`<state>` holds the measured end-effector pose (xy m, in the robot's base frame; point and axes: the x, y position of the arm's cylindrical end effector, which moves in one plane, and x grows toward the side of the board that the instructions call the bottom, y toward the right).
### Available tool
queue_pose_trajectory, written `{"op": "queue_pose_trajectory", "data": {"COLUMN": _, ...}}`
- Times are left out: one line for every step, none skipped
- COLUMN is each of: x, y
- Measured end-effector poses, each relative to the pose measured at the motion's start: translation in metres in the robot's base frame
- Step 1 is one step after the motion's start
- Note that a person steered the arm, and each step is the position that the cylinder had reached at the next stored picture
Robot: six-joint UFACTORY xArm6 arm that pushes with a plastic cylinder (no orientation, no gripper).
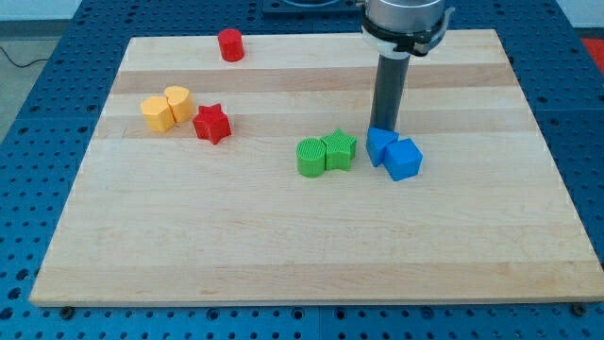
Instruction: Move the arm below the blue cube
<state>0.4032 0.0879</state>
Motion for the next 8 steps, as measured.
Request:
{"op": "queue_pose_trajectory", "data": {"x": 0.0, "y": 0.0}}
{"op": "queue_pose_trajectory", "data": {"x": 0.001, "y": -0.004}}
{"op": "queue_pose_trajectory", "data": {"x": 0.001, "y": -0.018}}
{"op": "queue_pose_trajectory", "data": {"x": 0.002, "y": -0.034}}
{"op": "queue_pose_trajectory", "data": {"x": 0.001, "y": -0.03}}
{"op": "queue_pose_trajectory", "data": {"x": -0.013, "y": 0.033}}
{"op": "queue_pose_trajectory", "data": {"x": -0.007, "y": 0.121}}
{"op": "queue_pose_trajectory", "data": {"x": 0.06, "y": 0.165}}
